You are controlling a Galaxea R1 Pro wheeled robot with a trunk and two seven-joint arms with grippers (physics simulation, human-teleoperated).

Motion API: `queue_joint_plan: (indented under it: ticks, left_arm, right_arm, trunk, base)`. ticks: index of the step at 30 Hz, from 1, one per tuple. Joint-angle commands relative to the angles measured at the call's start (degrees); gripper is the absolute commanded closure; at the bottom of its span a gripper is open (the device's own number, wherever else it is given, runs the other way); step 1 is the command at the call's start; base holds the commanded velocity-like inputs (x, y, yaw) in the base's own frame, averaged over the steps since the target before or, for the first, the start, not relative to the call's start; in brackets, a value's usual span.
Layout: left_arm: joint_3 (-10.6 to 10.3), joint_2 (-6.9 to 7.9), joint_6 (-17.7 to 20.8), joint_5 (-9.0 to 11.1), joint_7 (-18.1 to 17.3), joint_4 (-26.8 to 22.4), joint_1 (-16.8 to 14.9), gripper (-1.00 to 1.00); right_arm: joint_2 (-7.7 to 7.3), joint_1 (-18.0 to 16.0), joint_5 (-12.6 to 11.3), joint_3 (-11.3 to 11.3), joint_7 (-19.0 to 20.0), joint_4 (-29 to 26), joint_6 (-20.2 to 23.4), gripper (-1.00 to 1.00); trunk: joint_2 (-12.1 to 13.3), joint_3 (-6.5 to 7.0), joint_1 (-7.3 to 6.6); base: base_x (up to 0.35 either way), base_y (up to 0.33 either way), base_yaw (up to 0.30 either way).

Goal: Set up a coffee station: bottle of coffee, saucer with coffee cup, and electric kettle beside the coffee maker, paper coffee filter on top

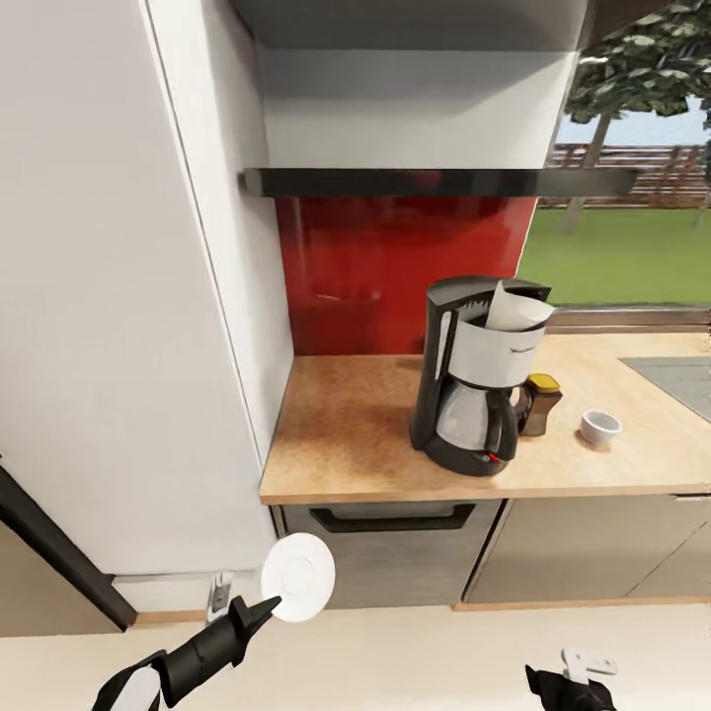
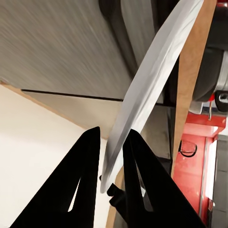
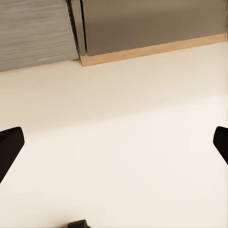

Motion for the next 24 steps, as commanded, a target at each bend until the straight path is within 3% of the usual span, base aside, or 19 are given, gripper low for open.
queue_joint_plan:
  ticks: [1, 22, 24]
  left_arm:
    - [0.1, -0.01, 0.31, -0.01, 0.24, -0.06, -0.03, 1.0]
    - [0.24, -0.02, 0.47, 0.0, 0.15, -0.06, 0.14, 1.0]
    - [0.25, -0.02, 0.48, 0.03, 0.15, -0.06, 0.18, 1.0]
  right_arm:
    - [0.01, -0.06, 0.41, -0.49, 0.37, 0.07, -0.25, -1.0]
    - [0.06, -0.06, 0.33, -0.49, 0.32, 0.11, -0.2, -1.0]
    - [0.6, -0.08, 0.36, -0.49, 0.29, 0.08, -0.22, -1.0]
  trunk:
    - [-0.07, -0.08, 0.02]
    - [-0.07, -0.13, 0.02]
    - [-0.07, -0.19, 0.02]
  base:
    - [0.05, -0.281, 0.0]
    - [0.013, -0.282, 0.008]
    - [0.081, -0.285, 0.162]
